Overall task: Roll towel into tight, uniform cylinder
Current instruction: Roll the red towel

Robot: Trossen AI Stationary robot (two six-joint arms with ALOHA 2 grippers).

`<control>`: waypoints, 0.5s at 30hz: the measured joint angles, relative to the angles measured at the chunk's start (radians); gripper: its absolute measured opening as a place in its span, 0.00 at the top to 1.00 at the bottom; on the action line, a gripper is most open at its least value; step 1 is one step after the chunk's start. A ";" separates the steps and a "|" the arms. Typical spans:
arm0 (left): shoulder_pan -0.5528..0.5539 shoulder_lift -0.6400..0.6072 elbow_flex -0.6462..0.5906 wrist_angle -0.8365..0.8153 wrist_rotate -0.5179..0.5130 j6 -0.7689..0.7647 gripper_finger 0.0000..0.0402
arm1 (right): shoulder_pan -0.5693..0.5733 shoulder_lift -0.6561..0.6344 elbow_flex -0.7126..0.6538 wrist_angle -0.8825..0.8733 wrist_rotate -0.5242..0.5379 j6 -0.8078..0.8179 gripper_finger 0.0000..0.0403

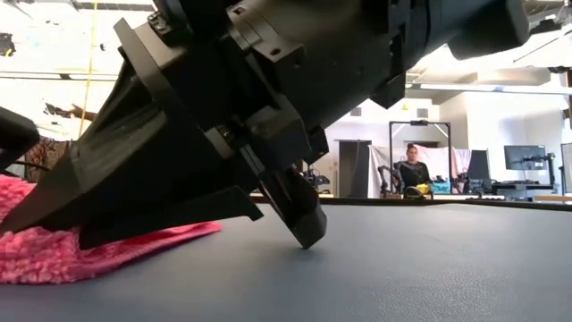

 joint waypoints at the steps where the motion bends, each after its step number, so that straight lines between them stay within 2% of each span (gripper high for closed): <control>1: 0.000 0.000 0.000 0.009 0.021 -0.007 1.00 | -0.002 0.000 0.000 -0.001 0.000 0.011 0.93; 8: 0.000 0.000 0.000 0.023 0.107 -0.027 1.00 | -0.003 -0.004 0.002 -0.010 -0.012 0.105 0.93; 15: -0.007 -0.015 0.000 0.022 0.031 0.154 1.00 | -0.031 -0.008 0.003 -0.018 -0.154 0.163 0.93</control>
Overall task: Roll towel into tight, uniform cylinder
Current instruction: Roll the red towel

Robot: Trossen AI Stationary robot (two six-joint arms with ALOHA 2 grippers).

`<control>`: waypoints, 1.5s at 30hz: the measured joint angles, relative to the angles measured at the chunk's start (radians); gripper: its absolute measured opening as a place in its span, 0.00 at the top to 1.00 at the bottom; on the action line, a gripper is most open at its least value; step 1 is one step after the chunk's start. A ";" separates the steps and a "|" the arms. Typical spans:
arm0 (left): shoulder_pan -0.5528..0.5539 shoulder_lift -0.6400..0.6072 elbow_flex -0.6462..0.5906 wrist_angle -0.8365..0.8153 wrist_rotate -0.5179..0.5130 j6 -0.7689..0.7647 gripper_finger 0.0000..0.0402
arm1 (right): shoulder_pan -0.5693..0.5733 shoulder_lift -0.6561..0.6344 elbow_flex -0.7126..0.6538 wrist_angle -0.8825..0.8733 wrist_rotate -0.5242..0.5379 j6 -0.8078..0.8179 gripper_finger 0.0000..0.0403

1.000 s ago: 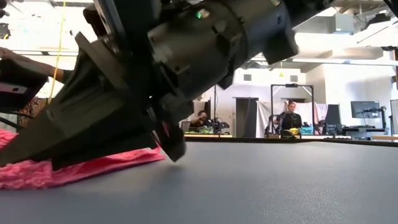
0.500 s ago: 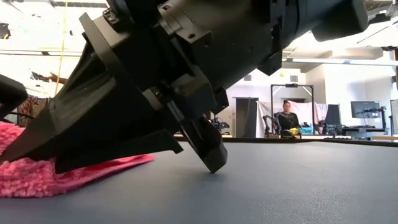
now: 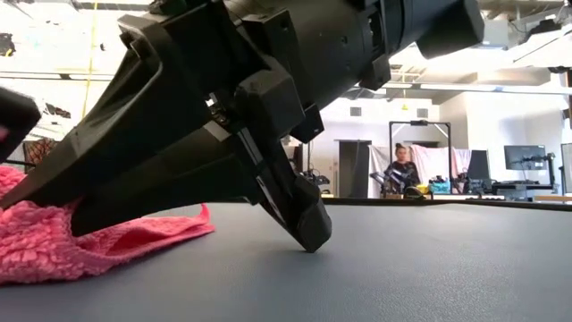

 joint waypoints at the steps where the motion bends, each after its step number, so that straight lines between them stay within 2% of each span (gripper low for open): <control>1: -0.005 -0.009 0.000 0.002 -0.017 0.025 1.00 | -0.001 0.000 0.000 0.000 -0.005 0.001 0.93; 7: -0.069 -0.097 0.000 -0.003 -0.192 0.144 1.00 | -0.001 0.001 0.000 -0.005 0.002 0.002 0.93; 9: -0.093 -0.135 0.000 -0.003 -0.218 0.164 1.00 | 0.000 0.002 0.000 -0.013 0.022 0.008 0.93; 14: -0.143 -0.161 0.000 0.003 -0.119 0.136 1.00 | 0.001 0.002 0.000 0.000 0.033 0.004 0.93; 18: -0.175 -0.140 0.000 0.005 -0.117 0.121 0.95 | 0.001 0.003 -0.001 0.001 0.033 0.002 0.92; 22: -0.174 -0.113 0.000 0.011 -0.119 0.125 0.82 | 0.001 0.003 -0.001 0.002 0.033 -0.003 0.93; 29: -0.126 -0.012 0.000 0.031 -0.119 0.041 0.56 | 0.000 0.003 -0.002 0.003 0.026 -0.020 0.92; 33: -0.115 0.010 0.000 0.033 -0.112 0.061 0.46 | 0.000 0.003 -0.002 0.003 0.024 -0.026 0.92; 40: -0.118 0.014 0.000 0.031 -0.102 0.058 0.44 | 0.000 0.003 -0.002 0.001 0.019 -0.026 0.92; 45: -0.121 0.014 0.000 0.024 -0.142 0.024 0.46 | 0.000 0.003 -0.002 0.003 0.040 -0.021 0.92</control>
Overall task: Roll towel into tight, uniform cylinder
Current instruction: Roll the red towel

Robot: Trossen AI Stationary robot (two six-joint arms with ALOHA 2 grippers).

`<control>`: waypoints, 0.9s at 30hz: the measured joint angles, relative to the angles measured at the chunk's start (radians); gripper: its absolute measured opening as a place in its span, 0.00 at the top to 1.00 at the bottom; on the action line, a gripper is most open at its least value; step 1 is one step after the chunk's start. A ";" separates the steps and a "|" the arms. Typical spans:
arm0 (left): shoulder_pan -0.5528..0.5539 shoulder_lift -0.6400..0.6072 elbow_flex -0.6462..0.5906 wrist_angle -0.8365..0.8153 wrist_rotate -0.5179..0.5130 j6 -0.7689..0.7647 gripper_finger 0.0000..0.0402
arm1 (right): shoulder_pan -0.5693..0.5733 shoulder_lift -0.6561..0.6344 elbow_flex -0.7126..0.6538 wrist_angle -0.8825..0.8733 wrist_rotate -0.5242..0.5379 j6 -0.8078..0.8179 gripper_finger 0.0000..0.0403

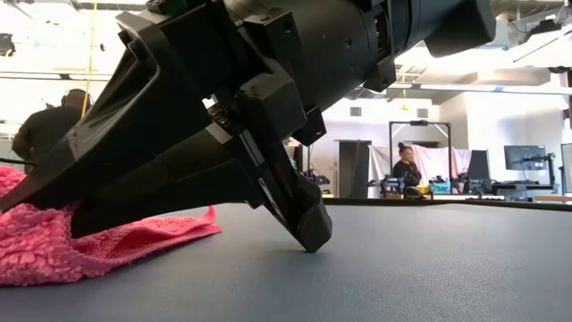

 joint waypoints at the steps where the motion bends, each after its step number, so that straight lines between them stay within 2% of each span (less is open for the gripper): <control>1: 0.000 0.000 0.000 0.000 -0.010 -0.001 0.47 | 0.000 0.000 0.000 0.000 0.001 0.000 0.92; 6: 0.000 0.000 0.000 -0.008 -0.033 -0.019 0.51 | 0.000 0.000 0.000 0.000 0.004 0.003 0.92; 9: 0.005 0.000 0.000 -0.028 -0.032 -0.067 0.57 | 0.000 0.000 0.000 0.000 0.006 0.011 0.92; 14: 0.007 0.000 0.000 -0.030 -0.020 -0.113 0.75 | 0.000 0.000 0.000 0.000 0.031 0.019 0.92; 19: 0.008 0.000 0.000 -0.027 0.013 -0.119 0.97 | 0.009 0.000 0.000 0.001 0.035 0.043 0.92; 22: 0.021 0.000 0.000 -0.027 0.037 -0.153 0.98 | 0.019 0.000 0.000 0.001 0.048 0.054 0.92; 27: 0.093 0.000 0.000 -0.025 0.186 -0.267 0.99 | 0.041 0.001 0.000 -0.004 0.075 0.100 0.92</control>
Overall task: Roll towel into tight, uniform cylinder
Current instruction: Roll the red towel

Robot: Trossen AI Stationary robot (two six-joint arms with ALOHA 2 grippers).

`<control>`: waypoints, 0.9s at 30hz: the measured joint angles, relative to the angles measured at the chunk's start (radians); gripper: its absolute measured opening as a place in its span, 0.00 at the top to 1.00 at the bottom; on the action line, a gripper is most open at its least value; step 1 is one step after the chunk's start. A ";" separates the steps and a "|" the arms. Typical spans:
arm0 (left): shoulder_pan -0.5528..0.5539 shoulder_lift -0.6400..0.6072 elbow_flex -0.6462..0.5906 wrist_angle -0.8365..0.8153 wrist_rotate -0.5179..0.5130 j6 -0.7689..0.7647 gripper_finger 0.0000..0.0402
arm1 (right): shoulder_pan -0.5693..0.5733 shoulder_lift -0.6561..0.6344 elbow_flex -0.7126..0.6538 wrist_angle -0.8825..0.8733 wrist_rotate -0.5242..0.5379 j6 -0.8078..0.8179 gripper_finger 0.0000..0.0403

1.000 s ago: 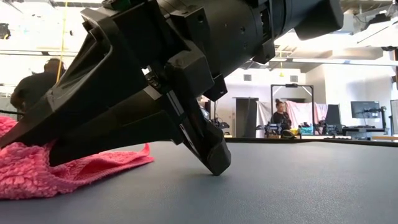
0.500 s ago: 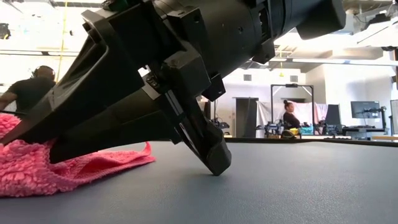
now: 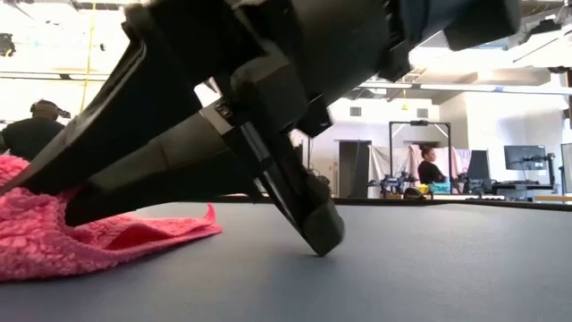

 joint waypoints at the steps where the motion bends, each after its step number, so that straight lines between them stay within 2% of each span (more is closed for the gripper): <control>1: 0.018 0.000 0.000 0.004 0.033 -0.019 1.00 | 0.004 0.000 0.000 -0.003 -0.001 0.007 0.92; 8: 0.136 0.000 0.000 0.021 0.246 -0.114 1.00 | 0.024 -0.001 0.001 -0.054 -0.028 0.057 0.92; 14: 0.207 -0.010 0.000 0.067 0.385 -0.101 1.00 | 0.048 -0.021 0.000 -0.104 -0.018 0.074 0.93; 18: 0.245 -0.052 0.002 0.091 0.404 -0.080 1.00 | 0.073 -0.058 -0.003 -0.218 0.071 0.093 0.93; 24: 0.330 -0.037 0.002 -0.084 0.418 -0.219 1.00 | 0.079 -0.073 -0.001 -0.318 0.136 0.147 0.93; 27: 0.346 -0.001 0.003 -0.094 0.437 -0.234 1.00 | 0.077 -0.073 -0.001 -0.337 0.162 0.148 0.93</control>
